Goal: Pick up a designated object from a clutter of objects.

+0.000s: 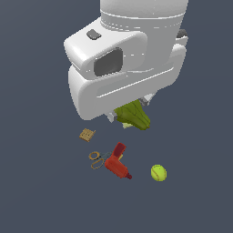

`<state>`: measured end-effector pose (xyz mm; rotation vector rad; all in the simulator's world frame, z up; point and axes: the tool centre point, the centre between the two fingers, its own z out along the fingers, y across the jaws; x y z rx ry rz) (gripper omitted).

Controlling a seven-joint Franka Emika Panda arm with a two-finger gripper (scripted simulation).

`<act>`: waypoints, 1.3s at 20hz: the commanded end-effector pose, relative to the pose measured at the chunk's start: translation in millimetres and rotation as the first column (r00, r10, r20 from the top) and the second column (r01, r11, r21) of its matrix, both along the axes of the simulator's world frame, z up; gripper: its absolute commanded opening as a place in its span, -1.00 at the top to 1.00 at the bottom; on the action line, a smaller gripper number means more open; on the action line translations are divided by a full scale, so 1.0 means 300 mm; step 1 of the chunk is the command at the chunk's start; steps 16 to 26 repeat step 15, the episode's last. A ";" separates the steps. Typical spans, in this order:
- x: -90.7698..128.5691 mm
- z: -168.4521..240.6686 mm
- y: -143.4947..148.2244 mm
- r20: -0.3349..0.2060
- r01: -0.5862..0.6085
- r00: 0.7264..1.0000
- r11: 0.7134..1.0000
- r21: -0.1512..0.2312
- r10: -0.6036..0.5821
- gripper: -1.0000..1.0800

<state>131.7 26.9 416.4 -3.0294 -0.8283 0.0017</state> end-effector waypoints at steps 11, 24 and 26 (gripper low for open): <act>0.027 0.114 -0.063 0.001 0.000 1.000 1.000 -0.001 0.000 1.00; 0.029 0.119 -0.066 0.001 0.000 1.000 1.000 -0.001 0.000 1.00; 0.029 0.119 -0.066 0.001 0.000 1.000 1.000 -0.001 0.000 1.00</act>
